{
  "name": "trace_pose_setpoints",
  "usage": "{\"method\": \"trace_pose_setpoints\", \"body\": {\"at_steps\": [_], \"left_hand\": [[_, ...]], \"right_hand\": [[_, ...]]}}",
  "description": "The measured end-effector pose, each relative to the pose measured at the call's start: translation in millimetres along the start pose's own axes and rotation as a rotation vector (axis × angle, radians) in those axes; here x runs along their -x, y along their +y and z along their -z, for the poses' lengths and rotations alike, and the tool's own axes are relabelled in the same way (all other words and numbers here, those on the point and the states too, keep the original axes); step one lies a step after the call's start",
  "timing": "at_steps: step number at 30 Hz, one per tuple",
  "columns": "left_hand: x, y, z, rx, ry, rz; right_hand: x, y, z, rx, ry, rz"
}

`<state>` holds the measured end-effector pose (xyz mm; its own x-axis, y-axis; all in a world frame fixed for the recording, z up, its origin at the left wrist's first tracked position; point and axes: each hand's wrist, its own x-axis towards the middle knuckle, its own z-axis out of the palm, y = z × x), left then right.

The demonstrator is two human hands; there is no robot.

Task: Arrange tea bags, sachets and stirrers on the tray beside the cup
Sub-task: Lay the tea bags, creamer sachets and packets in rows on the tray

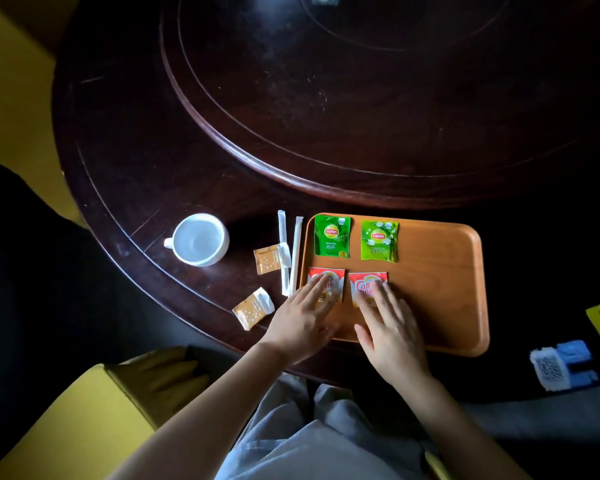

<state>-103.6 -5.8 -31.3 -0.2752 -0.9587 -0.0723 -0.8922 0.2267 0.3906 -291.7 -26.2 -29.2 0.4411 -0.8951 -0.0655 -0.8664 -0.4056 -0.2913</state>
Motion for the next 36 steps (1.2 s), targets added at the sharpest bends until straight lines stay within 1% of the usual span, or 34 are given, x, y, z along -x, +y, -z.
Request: {"method": "trace_pose_setpoints", "body": {"at_steps": [4, 12, 16, 21, 23, 25, 26, 28, 30, 33, 36], "left_hand": [[-2.0, -1.6, -0.5, 0.005, -0.026, 0.014], [-4.7, 2.6, 0.6, -0.006, -0.019, 0.032], [-5.6, 2.3, 0.4, -0.018, -0.011, 0.025], [-5.5, 4.6, 2.6, -0.002, -0.033, 0.035], [-4.6, 7.5, 9.1, -0.013, -0.005, 0.021], [1.9, 6.5, 17.2, 0.012, 0.088, 0.036], [7.9, 3.3, 21.5, 0.040, 0.152, 0.081], [24.0, -8.3, 29.2, 0.074, 0.270, 0.209], [42.7, -22.4, 33.1, 0.071, 0.324, 0.308], [65.7, -37.4, 35.1, 0.012, 0.274, 0.364], [76.7, -46.0, 33.9, -0.031, 0.217, 0.377]], "right_hand": [[-1.0, 0.8, 4.6, 0.014, -0.002, -0.054], [-4.0, 0.1, 9.0, 0.022, -0.015, -0.104], [-5.0, -1.5, 11.6, 0.029, -0.046, -0.107], [-5.4, -2.7, 16.5, 0.025, -0.021, -0.099], [-6.5, -4.5, 17.7, 0.017, 0.043, -0.095], [-9.3, -8.5, 19.5, -0.002, 0.104, -0.098], [-12.5, -11.6, 20.8, -0.010, 0.129, -0.092], [-24.2, -20.0, 23.2, -0.015, 0.177, -0.040], [-42.8, -34.0, 24.3, -0.030, 0.190, 0.053], [-76.3, -62.5, 22.2, -0.057, 0.134, 0.201], [-103.6, -88.9, 16.7, -0.020, 0.056, 0.328]]}}
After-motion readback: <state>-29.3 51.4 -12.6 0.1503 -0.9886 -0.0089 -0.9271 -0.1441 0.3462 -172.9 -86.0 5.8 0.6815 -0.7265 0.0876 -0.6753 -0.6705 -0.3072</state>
